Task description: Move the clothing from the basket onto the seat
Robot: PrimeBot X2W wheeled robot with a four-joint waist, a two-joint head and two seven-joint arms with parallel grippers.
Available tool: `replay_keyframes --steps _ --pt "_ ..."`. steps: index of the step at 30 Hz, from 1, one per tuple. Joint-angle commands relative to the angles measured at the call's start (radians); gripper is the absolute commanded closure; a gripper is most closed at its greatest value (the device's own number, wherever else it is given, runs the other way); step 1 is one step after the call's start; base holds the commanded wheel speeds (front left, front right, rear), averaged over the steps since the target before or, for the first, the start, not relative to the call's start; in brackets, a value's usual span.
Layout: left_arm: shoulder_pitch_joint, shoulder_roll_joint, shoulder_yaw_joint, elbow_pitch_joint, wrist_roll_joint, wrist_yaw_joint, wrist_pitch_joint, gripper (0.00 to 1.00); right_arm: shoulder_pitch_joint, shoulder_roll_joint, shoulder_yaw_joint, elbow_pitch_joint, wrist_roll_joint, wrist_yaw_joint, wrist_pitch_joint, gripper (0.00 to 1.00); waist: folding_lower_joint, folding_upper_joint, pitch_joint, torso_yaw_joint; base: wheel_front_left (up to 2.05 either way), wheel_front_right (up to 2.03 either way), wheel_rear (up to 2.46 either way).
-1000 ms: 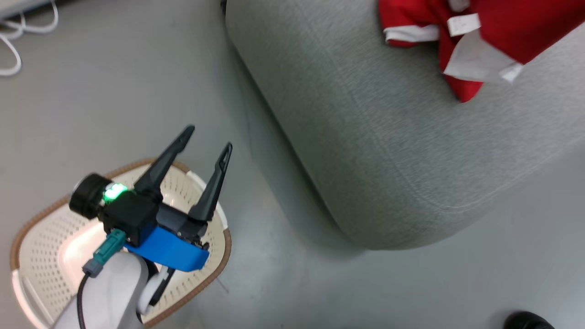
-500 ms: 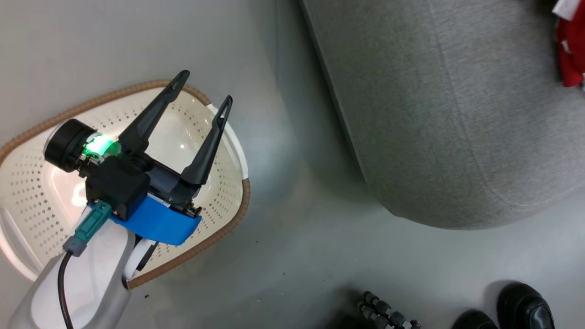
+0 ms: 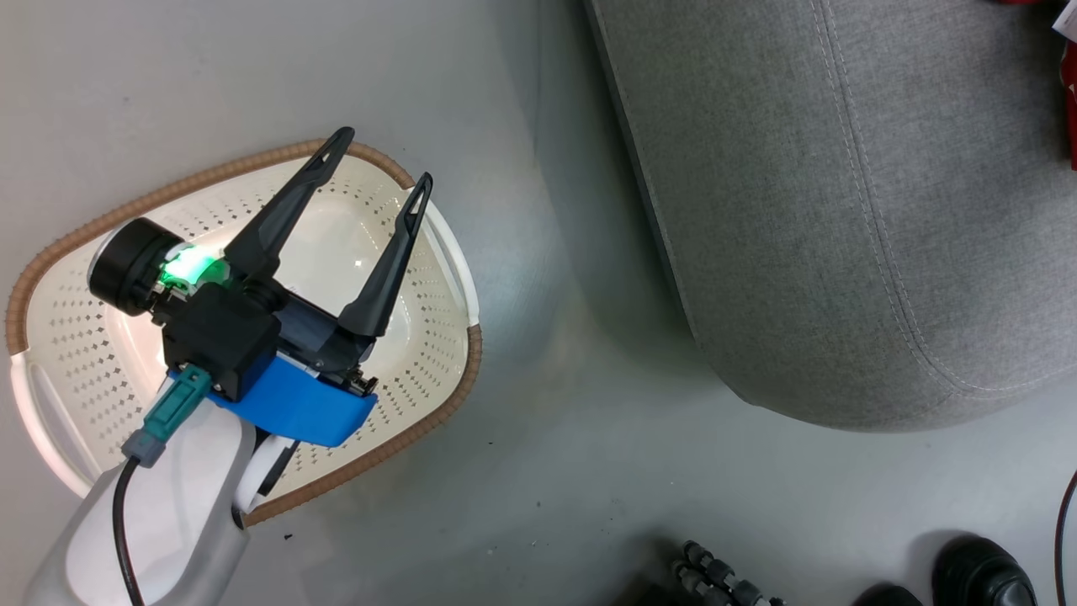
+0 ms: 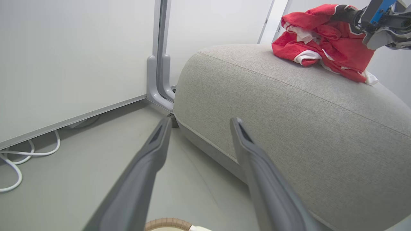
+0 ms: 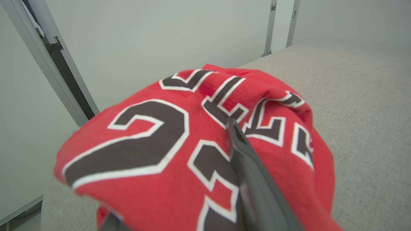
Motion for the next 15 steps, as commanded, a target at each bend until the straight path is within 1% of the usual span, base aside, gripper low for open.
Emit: replay_keyframes --steps 1,6,9,15 --pt "-0.020 -0.005 0.000 0.004 -0.004 -0.002 -0.003 0.00 0.002 0.000 0.004 0.004 -0.005 0.000 -0.003 0.00 -0.0001 0.0000 -0.004 0.002 0.00 0.00 0.00" --pt "-0.018 -0.019 -0.005 0.012 -0.006 -0.002 -0.003 0.00 0.013 -0.002 0.016 0.013 -0.010 0.000 -0.003 0.00 -0.0001 0.0000 -0.023 0.012 0.00 0.00 0.00" --pt "-0.013 -0.039 -0.004 0.023 -0.013 -0.002 -0.003 0.00 0.042 -0.005 0.034 0.000 -0.018 0.000 -0.003 0.00 -0.0001 0.0000 -0.048 0.026 0.00 0.00 0.00" --pt "0.018 -0.087 0.012 0.058 -0.030 -0.002 -0.003 0.00 0.131 0.007 0.110 -0.039 -0.039 0.000 -0.003 0.00 -0.0001 0.0000 -0.125 0.053 0.00 0.00 0.00"
